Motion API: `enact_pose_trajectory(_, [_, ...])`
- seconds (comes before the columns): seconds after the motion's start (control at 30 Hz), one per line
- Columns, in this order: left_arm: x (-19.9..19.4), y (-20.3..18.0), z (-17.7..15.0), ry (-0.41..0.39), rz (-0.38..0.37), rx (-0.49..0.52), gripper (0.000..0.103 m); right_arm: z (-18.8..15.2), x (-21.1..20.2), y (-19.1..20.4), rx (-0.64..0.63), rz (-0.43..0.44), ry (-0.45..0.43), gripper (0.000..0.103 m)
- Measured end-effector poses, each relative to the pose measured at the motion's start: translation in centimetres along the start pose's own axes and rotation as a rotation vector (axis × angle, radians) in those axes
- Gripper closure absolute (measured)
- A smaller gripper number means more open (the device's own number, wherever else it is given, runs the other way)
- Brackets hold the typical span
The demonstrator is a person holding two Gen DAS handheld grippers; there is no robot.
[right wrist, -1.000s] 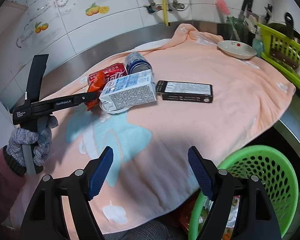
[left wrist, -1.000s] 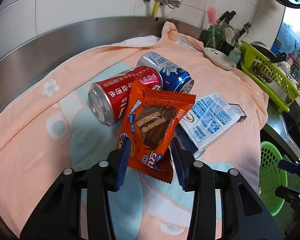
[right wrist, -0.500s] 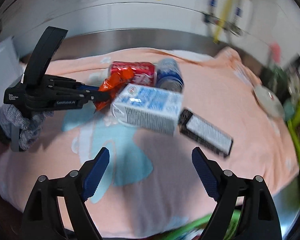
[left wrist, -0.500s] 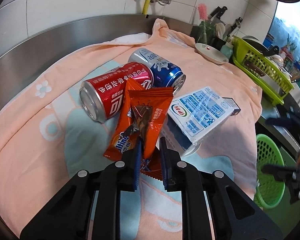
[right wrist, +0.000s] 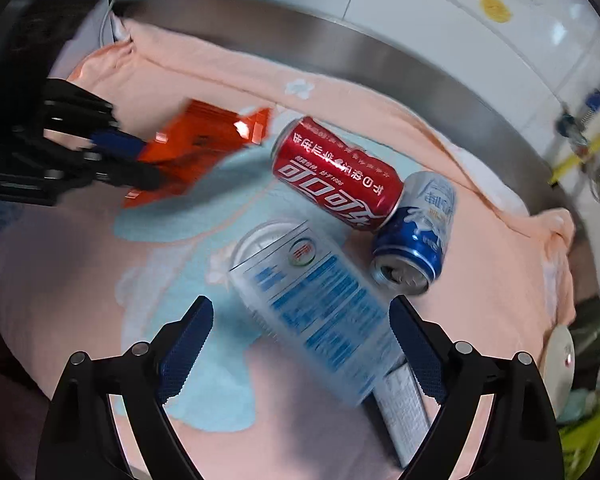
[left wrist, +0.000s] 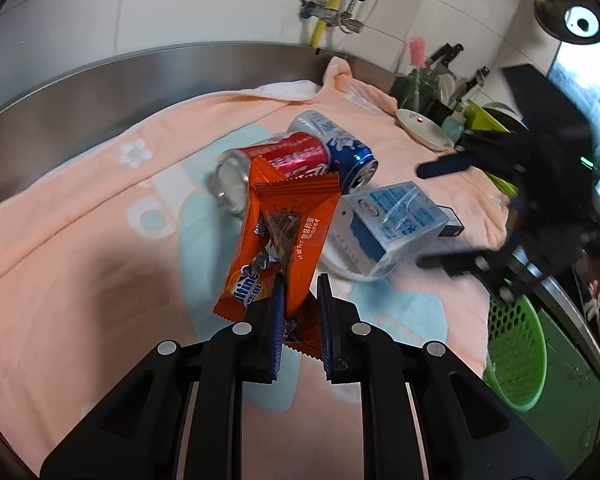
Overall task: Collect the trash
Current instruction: 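Grasp the white Yili milk carton with the right gripper while the left holds the wrapper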
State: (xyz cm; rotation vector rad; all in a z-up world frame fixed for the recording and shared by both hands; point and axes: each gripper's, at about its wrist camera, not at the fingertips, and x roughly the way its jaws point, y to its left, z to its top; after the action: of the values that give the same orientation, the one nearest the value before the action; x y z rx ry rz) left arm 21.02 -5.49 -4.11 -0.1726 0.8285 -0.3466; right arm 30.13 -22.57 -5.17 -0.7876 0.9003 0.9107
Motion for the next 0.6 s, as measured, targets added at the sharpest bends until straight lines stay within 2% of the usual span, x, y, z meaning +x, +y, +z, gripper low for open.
enact_pose_trajectory(0.07, [-0.5,0.4,-0.4,-0.001,0.007,-0.008,0.088,0.7,1.1,-0.3,-0.033,-0.008,0.025,0.016])
enact_pose_trajectory(0.2, [-1.4,0.8,-0.6,-0.014,0.011,-0.022,0.088,1.4,2.9,-0.3,-0.093,0.064,0.096,0.015])
enact_pose_trajectory(0.3, [-1.7,0.8,-0.8,-0.022,0.004,-0.018,0.088,1.5,4.0,-0.5,-0.120,0.045,0.133,0.014])
enact_pose_trajectory(0.4, [-1.4,0.9,-0.8,-0.017,0.002,-0.024,0.088,1.5,4.0,-1.1,-0.102,0.075,0.134,0.014])
enact_pose_trajectory(0.47, [-1.4,1.1,-1.0,-0.015,-0.009,-0.033,0.088,1.8,3.8,-1.6,-0.103,0.042,0.124,0.014])
enact_pose_trajectory(0.6, [-1.3,1.2,-1.1,-0.012,-0.009,-0.033,0.088,2.1,4.1,-2.0,-0.140,0.054,0.149,0.013])
